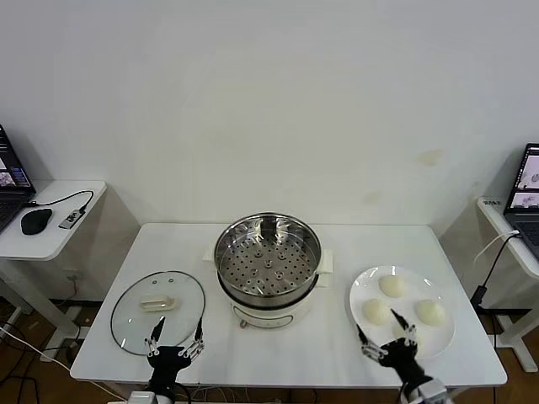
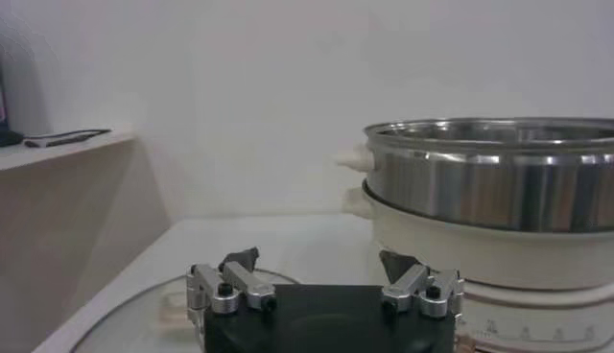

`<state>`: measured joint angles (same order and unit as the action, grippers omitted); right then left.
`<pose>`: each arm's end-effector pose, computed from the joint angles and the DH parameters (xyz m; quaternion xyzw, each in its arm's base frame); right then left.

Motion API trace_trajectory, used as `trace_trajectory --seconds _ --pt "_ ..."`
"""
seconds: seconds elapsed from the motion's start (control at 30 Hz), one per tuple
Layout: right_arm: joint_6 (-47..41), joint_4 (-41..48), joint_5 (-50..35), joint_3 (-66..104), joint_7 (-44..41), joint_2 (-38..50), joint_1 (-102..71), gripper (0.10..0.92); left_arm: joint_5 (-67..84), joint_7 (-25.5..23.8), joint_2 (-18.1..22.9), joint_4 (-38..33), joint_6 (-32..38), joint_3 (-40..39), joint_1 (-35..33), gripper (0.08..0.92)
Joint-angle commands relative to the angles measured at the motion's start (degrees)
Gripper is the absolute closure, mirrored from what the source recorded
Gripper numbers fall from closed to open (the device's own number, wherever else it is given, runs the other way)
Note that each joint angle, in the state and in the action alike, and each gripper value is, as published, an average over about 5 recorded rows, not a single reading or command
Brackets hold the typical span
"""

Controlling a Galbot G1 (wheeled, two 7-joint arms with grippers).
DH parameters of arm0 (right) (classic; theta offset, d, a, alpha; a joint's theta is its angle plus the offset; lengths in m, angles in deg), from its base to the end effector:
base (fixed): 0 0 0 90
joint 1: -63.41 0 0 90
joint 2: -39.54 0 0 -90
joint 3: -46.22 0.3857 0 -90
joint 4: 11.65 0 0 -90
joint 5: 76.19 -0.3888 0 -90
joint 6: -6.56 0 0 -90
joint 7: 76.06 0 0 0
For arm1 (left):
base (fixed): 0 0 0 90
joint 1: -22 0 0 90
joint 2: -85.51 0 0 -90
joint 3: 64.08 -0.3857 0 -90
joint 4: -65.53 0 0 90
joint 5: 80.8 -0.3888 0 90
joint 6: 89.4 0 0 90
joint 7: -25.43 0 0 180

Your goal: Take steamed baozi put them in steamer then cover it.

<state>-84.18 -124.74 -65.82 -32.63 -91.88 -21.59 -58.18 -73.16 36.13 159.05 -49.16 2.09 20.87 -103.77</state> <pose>0.2094 -0.1732 -0.3293 0.1606 -0.9216 0.3395 0.0980 0.1552 0.0334 -0.3866 -0.0104 -0.9947 -0.0433 0.0923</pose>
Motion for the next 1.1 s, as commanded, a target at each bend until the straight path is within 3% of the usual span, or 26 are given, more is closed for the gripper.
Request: trace_trajectory --seconds 0.03,0.3,0.57,0.9,1.1 --pt "-1.31 4.67 14.37 4.02 -13.19 17.36 9.31 0.203 -4.24 -0.24 -1.49 -1.77 -4.65 0.08 0.74 0.177" --pt "1.9 14.93 14.82 -3.61 -27.29 30.77 22.92 0.203 -4.56 0.35 -1.47 -2.44 -6.62 0.05 1.6 0.177" --pt "0.33 26.32 11.36 -26.22 -37.02 37.07 43.83 0.203 -5.01 1.03 -1.56 -2.7 -7.35 0.11 2.09 0.177" --pt "1.05 39.97 5.55 -56.37 -43.66 30.85 71.59 0.203 -5.99 1.76 -1.71 -2.25 -7.65 0.42 2.87 0.177" --pt "1.22 47.05 6.41 -66.89 -45.34 24.17 80.9 0.203 -6.18 1.81 -1.76 -2.41 -7.77 0.74 3.05 0.177"
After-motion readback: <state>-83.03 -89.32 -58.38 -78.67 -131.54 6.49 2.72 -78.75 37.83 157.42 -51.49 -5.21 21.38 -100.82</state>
